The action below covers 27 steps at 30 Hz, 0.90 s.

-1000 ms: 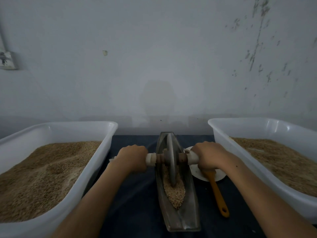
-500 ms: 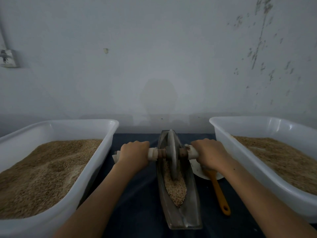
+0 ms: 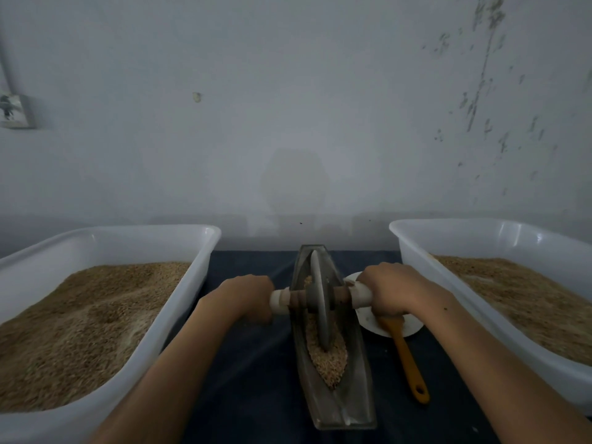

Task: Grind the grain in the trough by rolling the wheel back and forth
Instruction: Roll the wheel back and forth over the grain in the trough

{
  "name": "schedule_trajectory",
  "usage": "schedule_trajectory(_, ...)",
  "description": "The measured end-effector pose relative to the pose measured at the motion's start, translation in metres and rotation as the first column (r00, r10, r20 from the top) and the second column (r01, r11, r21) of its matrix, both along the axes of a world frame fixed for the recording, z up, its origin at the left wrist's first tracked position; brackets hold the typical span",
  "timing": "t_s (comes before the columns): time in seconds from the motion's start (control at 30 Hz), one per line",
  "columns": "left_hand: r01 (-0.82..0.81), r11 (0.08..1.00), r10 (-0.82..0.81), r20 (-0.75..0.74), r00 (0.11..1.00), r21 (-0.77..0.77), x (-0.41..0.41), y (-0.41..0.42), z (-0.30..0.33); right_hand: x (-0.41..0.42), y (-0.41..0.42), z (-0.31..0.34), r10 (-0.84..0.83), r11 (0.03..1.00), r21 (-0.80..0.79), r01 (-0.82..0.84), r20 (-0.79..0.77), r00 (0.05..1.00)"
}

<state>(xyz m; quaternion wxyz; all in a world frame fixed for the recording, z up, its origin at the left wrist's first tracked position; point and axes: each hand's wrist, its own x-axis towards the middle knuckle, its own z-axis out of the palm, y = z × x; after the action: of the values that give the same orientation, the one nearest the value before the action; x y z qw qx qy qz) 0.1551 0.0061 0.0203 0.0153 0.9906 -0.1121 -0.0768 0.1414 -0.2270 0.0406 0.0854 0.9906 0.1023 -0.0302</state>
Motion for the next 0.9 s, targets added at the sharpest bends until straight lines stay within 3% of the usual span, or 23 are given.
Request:
schedule_trajectory(0.2, -0.014, 0.999, 0.002, 0.309, 0.951, 0.038, -0.002, -0.005, -0.003, 0.006, -0.003, -0.016, 0.005, 0.996, 0.081, -0.02, 0.19, 0.982)
schedule_trajectory(0.3, -0.014, 1.0, 0.003, 0.381, 0.925, 0.026, -0.003, -0.006, -0.005, 0.006, -0.004, -0.019, 0.004, 0.993, 0.117, -0.033, 0.239, 0.971)
schedule_trajectory(0.43, -0.016, 0.999, 0.005, 0.355, 0.935, 0.029, -0.005, -0.006, -0.005, 0.006, -0.003, -0.017, 0.014, 0.994, 0.099, -0.036, 0.213, 0.977)
schedule_trajectory(0.7, 0.01, 0.999, -0.011, 0.034, 0.999, 0.046, -0.006, -0.006, 0.008, -0.003, -0.006, 0.003, -0.012, 0.999, 0.044, 0.02, -0.166, 0.986)
schedule_trajectory(0.8, 0.012, 0.999, -0.013, 0.04, 0.999, 0.035, -0.005, -0.006, 0.006, -0.003, -0.004, 0.004, -0.017, 0.999, 0.047, 0.023, -0.128, 0.992)
schedule_trajectory(0.9, -0.004, 0.999, -0.003, 0.18, 0.984, 0.039, -0.003, -0.005, 0.0, -0.002, -0.001, -0.003, -0.013, 0.998, 0.065, 0.01, 0.039, 0.999)
